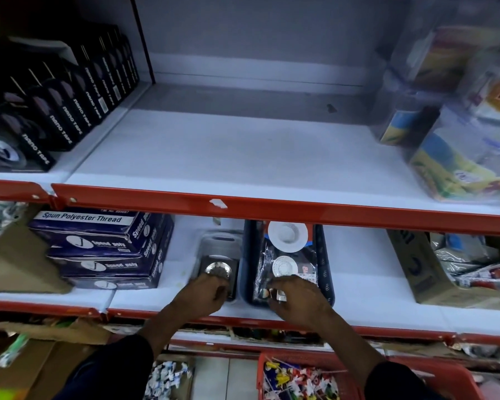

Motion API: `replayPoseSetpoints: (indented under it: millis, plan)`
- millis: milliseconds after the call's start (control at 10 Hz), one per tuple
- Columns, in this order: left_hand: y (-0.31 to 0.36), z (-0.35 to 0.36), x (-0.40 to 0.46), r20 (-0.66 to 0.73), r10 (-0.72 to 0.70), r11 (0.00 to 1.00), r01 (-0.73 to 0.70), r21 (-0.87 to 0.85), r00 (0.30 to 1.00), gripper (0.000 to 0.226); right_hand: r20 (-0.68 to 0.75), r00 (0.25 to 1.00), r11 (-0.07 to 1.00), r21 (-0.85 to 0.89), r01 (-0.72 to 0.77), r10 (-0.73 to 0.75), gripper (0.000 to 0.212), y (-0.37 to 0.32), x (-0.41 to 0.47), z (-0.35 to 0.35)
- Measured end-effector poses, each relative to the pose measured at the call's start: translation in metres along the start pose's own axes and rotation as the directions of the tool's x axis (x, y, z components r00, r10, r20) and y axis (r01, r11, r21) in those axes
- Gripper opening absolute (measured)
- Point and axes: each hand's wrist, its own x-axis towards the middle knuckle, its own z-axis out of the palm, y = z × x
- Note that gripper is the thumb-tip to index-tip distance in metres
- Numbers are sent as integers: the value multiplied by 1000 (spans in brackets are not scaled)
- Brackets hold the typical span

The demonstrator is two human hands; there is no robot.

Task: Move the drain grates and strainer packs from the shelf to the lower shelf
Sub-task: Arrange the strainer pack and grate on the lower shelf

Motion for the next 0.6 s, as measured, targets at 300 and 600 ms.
replayPoseSetpoints:
  millis: [300, 600]
  plan:
    - [2, 8, -16, 126, -51, 999, 49, 17, 991, 43, 240, 970, 997, -65, 49, -32, 41, -9, -8, -7]
    - [41, -19, -40, 123, 44, 984, -65, 166, 991, 27, 309, 950, 997, -35, 66, -52, 42, -18, -28, -23]
